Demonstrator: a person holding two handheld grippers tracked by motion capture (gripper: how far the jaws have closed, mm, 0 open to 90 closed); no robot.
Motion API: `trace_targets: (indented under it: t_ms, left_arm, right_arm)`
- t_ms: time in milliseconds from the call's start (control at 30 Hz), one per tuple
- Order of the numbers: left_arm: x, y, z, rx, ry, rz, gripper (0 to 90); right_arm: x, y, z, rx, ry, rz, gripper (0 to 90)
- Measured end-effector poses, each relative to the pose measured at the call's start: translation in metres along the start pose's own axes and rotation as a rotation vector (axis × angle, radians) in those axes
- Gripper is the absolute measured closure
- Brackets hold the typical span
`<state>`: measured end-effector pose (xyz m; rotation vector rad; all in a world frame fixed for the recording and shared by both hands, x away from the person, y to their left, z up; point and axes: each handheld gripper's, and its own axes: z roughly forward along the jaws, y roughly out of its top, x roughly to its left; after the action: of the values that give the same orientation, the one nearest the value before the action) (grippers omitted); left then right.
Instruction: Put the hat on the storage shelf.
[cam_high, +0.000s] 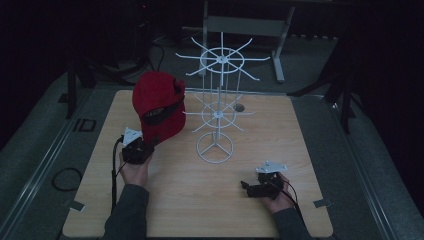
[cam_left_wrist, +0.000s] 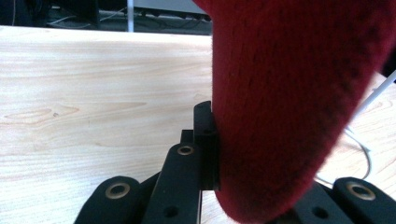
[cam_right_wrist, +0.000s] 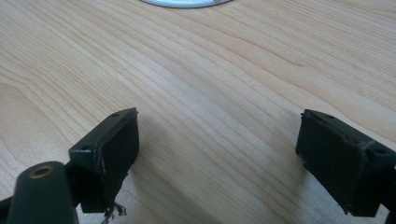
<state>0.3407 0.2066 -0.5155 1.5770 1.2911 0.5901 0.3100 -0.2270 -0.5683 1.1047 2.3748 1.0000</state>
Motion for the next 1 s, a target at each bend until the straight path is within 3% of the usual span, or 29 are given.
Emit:
trace_targets:
  t_ms: [1000]
  left_arm:
    - [-0.007, 0.032, -0.014, -0.087, 0.002, 0.009, 85.9]
  right_arm:
    - [0.000, 0.000, 0.000, -0.001, 0.000, 0.001, 13.2]
